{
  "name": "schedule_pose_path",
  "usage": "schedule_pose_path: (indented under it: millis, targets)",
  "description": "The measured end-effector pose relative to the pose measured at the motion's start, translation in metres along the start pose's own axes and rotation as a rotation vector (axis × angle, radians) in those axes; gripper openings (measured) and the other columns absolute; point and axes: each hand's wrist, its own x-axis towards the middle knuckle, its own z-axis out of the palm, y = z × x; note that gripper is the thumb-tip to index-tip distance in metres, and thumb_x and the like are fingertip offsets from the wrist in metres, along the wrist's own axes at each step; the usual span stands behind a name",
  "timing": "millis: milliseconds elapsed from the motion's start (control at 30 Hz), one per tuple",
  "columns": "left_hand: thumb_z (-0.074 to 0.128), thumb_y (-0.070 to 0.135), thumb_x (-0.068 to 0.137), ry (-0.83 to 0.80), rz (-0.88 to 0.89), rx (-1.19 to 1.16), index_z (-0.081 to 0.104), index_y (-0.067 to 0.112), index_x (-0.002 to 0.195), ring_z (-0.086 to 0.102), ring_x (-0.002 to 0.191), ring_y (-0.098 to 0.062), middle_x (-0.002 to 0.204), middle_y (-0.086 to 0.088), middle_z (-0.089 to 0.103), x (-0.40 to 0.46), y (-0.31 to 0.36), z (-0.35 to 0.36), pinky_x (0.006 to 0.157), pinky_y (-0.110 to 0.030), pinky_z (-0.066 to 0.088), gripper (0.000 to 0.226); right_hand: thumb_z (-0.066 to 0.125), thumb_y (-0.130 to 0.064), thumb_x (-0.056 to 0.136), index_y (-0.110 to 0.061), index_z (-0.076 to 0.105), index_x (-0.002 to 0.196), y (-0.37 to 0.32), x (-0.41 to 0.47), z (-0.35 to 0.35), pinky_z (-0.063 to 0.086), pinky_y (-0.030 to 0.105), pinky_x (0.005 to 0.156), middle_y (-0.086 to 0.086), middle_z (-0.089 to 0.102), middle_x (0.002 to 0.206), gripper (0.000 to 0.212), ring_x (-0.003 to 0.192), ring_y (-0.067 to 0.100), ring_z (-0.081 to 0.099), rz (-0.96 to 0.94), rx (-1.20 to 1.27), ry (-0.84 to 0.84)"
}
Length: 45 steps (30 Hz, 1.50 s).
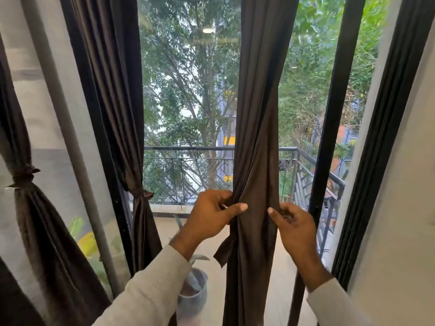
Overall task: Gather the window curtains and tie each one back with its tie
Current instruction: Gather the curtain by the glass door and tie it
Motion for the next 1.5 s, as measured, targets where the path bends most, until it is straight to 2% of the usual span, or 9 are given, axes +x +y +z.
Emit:
schedule_pose_path:
  millis: [100,233,400,600,700,833,933,1133,1500]
  targets:
    - [0.074,0.051,0.09,0.149,0.118,0.349,0.08,0.02,0.09,0.071,0.064,-0.011,0.072,0.007,0.076,-0.001,-0.001,0.003,0.064,-0.037,0.06,0.032,0.082,-0.019,0.094,-0.026,0.075,0.087,-0.006,-0.03,0.006,0.061,0.042,0.077,-0.007,0.074,0.08,0.012,0.076,0.02,0.073,-0.188,-0.173,0.222]
    - [0.077,0.04,0.091,0.192,0.182,0.443,0.058,0.029,0.063,0.051,0.048,0.0,0.051,0.016,0.054,-0.003,0.011,0.018,0.052,-0.021,0.038,0.036,0.071,-0.019,0.098,-0.012,0.076,0.102,-0.02,-0.06,0.02,0.054,0.027,0.084,-0.003,0.069,0.094,0.009,0.088,0.015,0.067,-0.51,-0.292,0.084]
    - [0.066,0.063,0.096,0.073,0.113,0.163,0.068,0.013,0.08,0.07,0.061,-0.037,0.064,-0.01,0.069,-0.002,-0.001,0.024,0.055,-0.049,0.061,0.052,0.067,-0.015,0.099,-0.012,0.078,0.116,-0.017,-0.063,0.024,0.051,0.014,0.085,-0.004,0.068,0.103,0.02,0.09,0.01,0.066,-0.496,-0.298,-0.001]
    - [0.08,0.046,0.09,-0.005,0.108,0.095,0.082,0.029,0.09,0.08,0.076,-0.025,0.084,0.003,0.082,0.0,0.004,0.015,0.069,-0.049,0.065,0.017,0.055,-0.005,0.097,-0.013,0.079,0.112,-0.008,-0.057,0.008,0.056,0.026,0.089,-0.004,0.069,0.111,0.029,0.102,0.012,0.069,-0.556,-0.192,-0.176]
    - [0.081,0.047,0.088,-0.02,0.025,-0.014,0.083,0.021,0.097,0.079,0.079,-0.037,0.087,-0.011,0.082,-0.002,0.004,0.009,0.07,-0.064,0.064,0.027,0.073,-0.007,0.097,-0.016,0.07,0.117,-0.001,-0.037,0.0,0.055,0.032,0.084,-0.008,0.066,0.112,0.022,0.104,0.014,0.065,-0.337,-0.153,0.113]
    - [0.083,0.054,0.085,-0.053,0.039,0.054,0.08,0.012,0.088,0.063,0.064,-0.02,0.077,-0.022,0.074,-0.003,0.003,0.001,0.062,-0.047,0.057,0.043,0.083,-0.028,0.091,-0.027,0.073,0.11,0.01,0.0,-0.003,0.056,0.025,0.078,-0.02,0.074,0.1,0.021,0.097,0.014,0.073,0.055,-0.079,-0.069]
    - [0.077,0.057,0.087,0.038,0.083,0.318,0.076,0.018,0.082,0.064,0.059,-0.018,0.067,0.001,0.073,-0.005,0.009,0.001,0.062,-0.036,0.055,0.04,0.085,-0.019,0.09,-0.03,0.073,0.087,0.003,-0.018,-0.002,0.057,0.034,0.077,-0.017,0.07,0.081,0.016,0.078,0.004,0.067,-0.157,-0.211,0.069]
    - [0.073,0.041,0.098,0.195,0.172,0.632,0.071,0.015,0.086,0.066,0.065,-0.025,0.071,-0.003,0.069,-0.016,0.031,0.023,0.058,-0.033,0.046,0.028,0.067,-0.019,0.098,-0.018,0.078,0.106,-0.006,-0.079,0.024,0.052,0.023,0.078,-0.011,0.067,0.092,0.014,0.086,0.004,0.063,-0.4,-0.201,0.052]
    - [0.081,0.05,0.093,-0.065,-0.001,0.394,0.067,0.023,0.108,0.074,0.057,-0.011,0.075,0.004,0.077,-0.011,0.048,0.012,0.057,-0.038,0.063,0.034,0.059,-0.014,0.103,-0.016,0.076,0.124,0.006,-0.069,0.013,0.059,0.034,0.085,-0.007,0.07,0.11,0.028,0.101,0.012,0.07,-0.496,-0.188,-0.196]
